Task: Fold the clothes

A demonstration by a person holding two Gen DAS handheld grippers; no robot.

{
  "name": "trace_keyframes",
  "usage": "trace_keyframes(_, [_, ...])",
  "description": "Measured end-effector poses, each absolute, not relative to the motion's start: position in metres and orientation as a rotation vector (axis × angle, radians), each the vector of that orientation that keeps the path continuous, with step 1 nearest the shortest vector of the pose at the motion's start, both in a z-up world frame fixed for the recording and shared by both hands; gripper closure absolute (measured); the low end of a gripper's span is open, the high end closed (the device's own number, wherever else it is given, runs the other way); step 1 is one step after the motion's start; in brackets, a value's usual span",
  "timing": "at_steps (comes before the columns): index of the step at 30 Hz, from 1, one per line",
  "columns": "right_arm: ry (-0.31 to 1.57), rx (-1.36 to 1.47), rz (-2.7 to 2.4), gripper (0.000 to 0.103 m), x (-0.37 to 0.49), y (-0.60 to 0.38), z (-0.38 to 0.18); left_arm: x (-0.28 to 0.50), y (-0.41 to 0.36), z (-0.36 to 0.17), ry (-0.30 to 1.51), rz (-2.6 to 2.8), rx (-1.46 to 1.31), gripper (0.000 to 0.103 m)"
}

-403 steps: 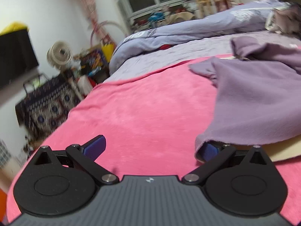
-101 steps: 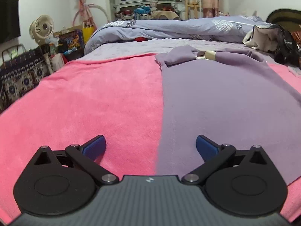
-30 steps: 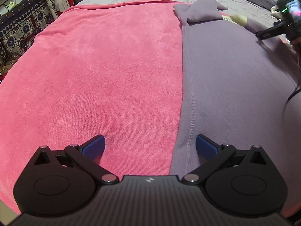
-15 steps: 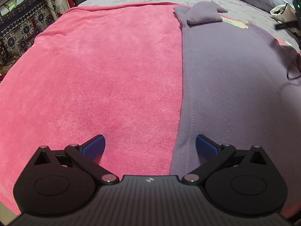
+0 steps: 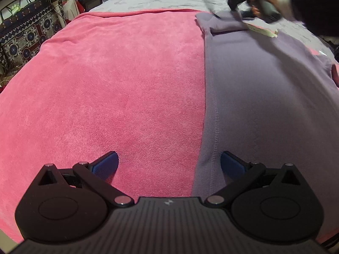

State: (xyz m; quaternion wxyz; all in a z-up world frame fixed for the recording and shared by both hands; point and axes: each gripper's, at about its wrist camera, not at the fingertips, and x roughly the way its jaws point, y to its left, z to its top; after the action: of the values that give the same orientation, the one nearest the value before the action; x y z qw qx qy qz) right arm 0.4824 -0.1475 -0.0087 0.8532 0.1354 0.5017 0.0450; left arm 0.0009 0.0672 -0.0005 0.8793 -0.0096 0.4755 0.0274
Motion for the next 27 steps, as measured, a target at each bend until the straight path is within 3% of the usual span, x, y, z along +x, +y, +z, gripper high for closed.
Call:
trace_keyframes(6, [0.924, 0.304, 0.414, 0.094, 0.445, -0.056, 0.056, -0.001, 0.068, -0.001, 0.974, 0.05, -0.028, 0.0])
trace_keyframes(11, [0.972, 0.381, 1.009, 0.092, 0.379, 0.068, 0.1, 0.006, 0.073, 0.007, 1.019, 0.04, -0.034, 0.0])
trace_keyframes(13, [0.986, 0.371, 1.126, 0.076, 0.358, 0.089, 0.104, 0.012, 0.082, 0.016, 1.033, 0.054, -0.045, 0.0])
trace_keyframes(15, [1.017, 0.316, 1.169, 0.031, 0.351, 0.092, 0.097, 0.018, 0.097, 0.027, 1.025, 0.09, -0.063, 0.0])
trace_keyframes(21, [0.955, 0.266, 0.809, 0.027, 0.346, -0.026, 0.071, 0.052, 0.177, 0.054, 0.901, 0.24, -0.277, 0.001])
trace_keyframes(27, [0.947, -0.022, 0.301, 0.024, 0.297, -0.157, 0.04, 0.131, 0.196, 0.061, 0.808, 0.185, -0.05, 0.0])
